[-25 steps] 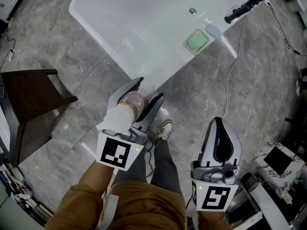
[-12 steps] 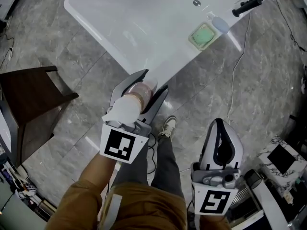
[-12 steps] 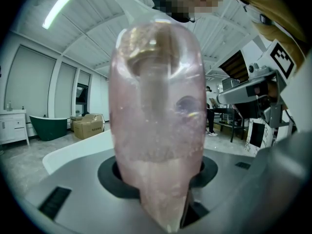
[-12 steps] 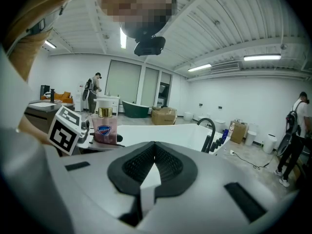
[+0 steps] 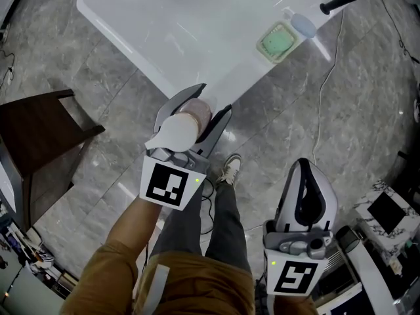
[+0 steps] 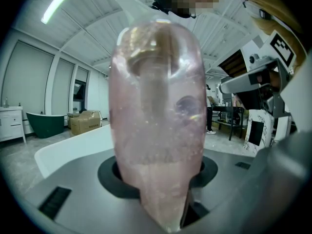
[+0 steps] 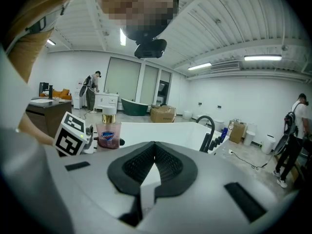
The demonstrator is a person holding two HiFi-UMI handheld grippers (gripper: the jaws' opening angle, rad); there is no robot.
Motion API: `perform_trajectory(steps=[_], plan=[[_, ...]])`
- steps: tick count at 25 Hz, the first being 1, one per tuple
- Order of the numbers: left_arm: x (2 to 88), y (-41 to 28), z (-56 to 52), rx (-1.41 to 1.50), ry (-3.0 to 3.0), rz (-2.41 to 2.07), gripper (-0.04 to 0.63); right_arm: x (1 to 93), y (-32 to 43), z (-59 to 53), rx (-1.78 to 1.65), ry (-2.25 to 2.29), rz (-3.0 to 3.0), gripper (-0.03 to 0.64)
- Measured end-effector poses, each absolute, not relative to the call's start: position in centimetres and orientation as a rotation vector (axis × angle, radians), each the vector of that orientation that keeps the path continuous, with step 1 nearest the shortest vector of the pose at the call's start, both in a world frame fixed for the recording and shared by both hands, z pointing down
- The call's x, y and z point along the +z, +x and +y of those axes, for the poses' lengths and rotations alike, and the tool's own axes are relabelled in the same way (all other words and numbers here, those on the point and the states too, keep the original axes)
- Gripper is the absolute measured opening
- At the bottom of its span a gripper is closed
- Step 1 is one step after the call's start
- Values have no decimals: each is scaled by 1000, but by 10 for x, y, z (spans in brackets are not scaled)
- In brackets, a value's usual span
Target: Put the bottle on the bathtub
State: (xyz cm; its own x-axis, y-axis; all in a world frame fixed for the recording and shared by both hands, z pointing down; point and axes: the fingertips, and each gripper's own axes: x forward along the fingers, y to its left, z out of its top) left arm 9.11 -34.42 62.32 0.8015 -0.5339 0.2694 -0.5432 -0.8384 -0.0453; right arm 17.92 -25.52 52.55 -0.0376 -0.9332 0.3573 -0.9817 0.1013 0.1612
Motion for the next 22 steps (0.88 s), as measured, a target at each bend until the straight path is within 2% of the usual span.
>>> perform_trajectory(steps=[22], plan=[[697,125,-371,492,2938,-814,210,560,204,-269,224,1895,-1941,3]])
